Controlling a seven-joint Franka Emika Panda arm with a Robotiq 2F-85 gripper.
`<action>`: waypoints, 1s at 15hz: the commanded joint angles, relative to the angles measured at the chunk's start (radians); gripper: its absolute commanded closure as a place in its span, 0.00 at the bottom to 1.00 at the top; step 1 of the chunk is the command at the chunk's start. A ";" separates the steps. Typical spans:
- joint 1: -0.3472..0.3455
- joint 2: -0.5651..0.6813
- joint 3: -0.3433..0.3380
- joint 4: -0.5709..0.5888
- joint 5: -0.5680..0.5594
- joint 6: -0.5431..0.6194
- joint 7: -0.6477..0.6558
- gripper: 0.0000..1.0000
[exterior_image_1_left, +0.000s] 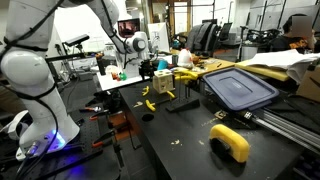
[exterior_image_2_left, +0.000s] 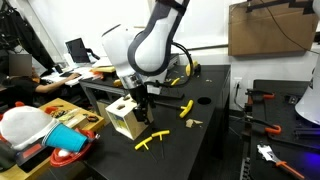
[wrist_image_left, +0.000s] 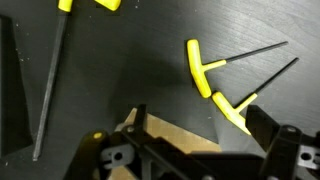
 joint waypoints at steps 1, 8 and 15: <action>-0.013 0.053 0.005 0.038 0.009 0.015 -0.050 0.00; -0.006 0.072 -0.002 0.016 -0.054 0.033 -0.157 0.00; 0.009 0.101 -0.022 0.029 -0.070 0.015 -0.112 0.00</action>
